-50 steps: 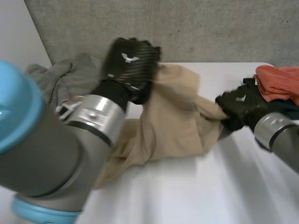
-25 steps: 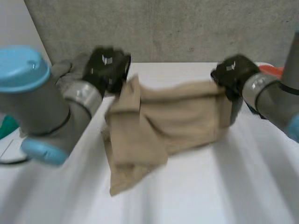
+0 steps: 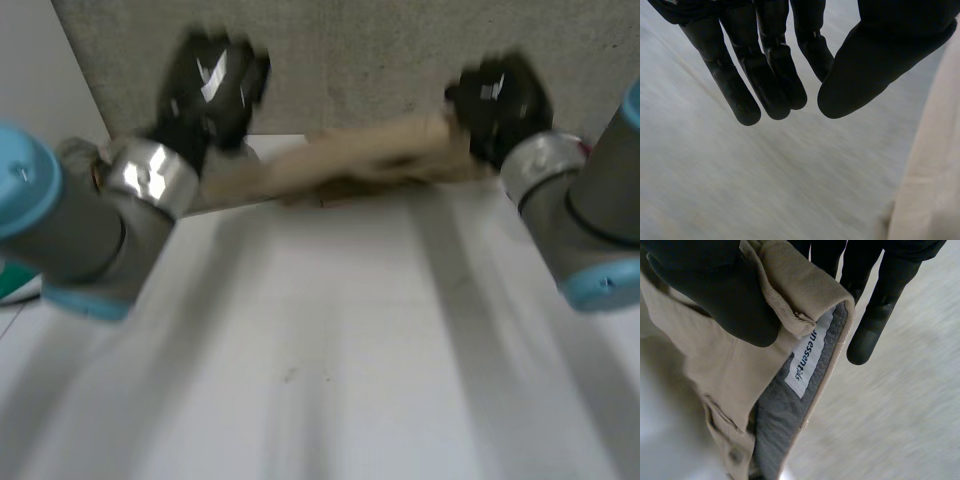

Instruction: Fold the laundry.

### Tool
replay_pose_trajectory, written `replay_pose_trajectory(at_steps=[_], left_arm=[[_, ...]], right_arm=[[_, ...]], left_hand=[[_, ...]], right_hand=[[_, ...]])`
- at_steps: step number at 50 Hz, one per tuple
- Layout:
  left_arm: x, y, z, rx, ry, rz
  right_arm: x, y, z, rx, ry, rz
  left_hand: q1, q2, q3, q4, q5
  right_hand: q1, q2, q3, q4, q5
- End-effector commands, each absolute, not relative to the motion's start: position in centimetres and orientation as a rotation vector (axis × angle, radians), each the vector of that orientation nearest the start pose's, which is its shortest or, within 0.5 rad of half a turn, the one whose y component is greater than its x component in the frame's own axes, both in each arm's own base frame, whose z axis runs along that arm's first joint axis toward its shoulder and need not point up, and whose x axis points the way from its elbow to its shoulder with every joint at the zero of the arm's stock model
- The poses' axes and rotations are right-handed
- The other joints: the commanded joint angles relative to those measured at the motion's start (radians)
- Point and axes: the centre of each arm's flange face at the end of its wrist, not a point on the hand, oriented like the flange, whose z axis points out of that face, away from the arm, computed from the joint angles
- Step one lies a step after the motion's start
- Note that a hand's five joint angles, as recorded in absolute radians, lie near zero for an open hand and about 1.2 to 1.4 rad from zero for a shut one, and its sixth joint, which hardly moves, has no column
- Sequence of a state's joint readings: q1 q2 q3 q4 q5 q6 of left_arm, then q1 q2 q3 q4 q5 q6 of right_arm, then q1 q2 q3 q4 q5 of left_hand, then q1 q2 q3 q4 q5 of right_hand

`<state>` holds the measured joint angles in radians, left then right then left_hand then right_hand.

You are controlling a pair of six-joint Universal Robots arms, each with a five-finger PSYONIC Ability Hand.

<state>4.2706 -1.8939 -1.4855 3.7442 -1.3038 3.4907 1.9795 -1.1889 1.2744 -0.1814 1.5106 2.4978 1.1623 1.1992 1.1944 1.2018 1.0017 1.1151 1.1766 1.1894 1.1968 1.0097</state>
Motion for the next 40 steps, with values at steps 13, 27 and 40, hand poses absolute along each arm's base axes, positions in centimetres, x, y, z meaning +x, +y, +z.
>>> replay_pose_trajectory(at_steps=[13,27,40], left_arm=[[-27.5,-24.8,19.9,1.123,2.165,-2.279],[-28.5,-25.1,15.8,0.893,2.541,-2.149],[-30.5,-28.1,13.7,0.635,2.665,-2.163]], right_arm=[[26.9,-26.7,18.9,-1.332,2.161,-1.947],[29.1,-22.8,32.9,-1.072,1.745,-2.269],[29.3,-20.9,35.9,-1.019,1.659,-2.318]], left_hand=[[-0.837,-0.874,-0.869,-0.876,-0.851],[-0.837,-0.874,-0.869,-0.877,-0.851],[0.123,0.086,0.091,0.084,0.109]], right_hand=[[0.281,0.220,0.207,0.199,0.212],[0.281,0.220,0.207,0.199,0.212],[0.281,0.220,0.207,0.199,0.212]])
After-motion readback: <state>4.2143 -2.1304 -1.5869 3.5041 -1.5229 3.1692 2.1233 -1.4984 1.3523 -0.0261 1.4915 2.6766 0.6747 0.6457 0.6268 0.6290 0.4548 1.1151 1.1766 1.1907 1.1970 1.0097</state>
